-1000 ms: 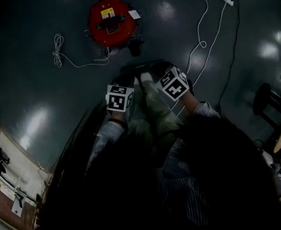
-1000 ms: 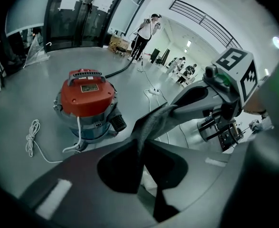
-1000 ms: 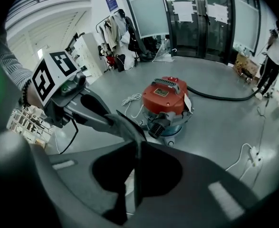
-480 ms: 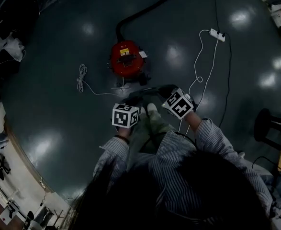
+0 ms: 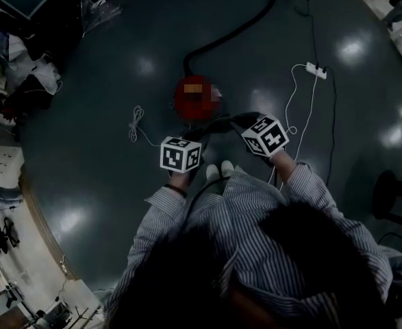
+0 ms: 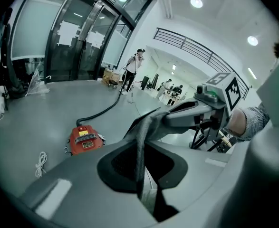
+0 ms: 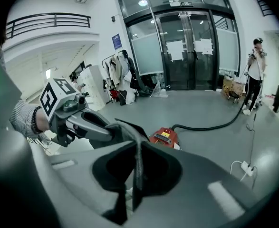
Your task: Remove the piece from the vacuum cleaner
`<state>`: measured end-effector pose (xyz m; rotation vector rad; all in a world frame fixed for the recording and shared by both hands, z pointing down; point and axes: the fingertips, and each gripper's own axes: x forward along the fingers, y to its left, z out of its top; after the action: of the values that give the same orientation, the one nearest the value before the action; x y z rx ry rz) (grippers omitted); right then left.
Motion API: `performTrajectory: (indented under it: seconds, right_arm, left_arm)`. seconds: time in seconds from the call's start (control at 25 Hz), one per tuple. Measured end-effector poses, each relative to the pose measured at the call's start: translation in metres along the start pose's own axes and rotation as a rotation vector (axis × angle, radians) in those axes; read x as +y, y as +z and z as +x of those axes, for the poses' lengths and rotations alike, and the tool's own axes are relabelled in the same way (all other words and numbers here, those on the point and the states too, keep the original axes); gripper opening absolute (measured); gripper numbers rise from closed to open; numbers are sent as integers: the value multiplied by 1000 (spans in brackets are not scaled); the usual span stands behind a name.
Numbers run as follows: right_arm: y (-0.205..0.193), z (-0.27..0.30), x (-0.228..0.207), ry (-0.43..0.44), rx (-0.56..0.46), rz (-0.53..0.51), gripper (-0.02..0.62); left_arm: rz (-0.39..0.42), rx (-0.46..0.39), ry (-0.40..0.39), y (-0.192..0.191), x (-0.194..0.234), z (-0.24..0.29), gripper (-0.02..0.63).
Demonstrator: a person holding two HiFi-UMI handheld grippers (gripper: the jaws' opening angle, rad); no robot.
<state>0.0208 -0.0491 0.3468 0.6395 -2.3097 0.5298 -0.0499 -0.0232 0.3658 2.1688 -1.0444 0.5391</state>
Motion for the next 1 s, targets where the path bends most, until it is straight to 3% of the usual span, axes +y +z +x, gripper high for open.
performTrajectory:
  seconds: [0.48, 1.0]
  right_arm:
    - [32, -29, 14, 29, -153, 43, 23]
    - [39, -32, 15, 25, -169, 40, 21]
  left_arm:
    - [55, -77, 2, 33, -13, -30, 34]
    - [22, -91, -6, 43, -10, -34, 31]
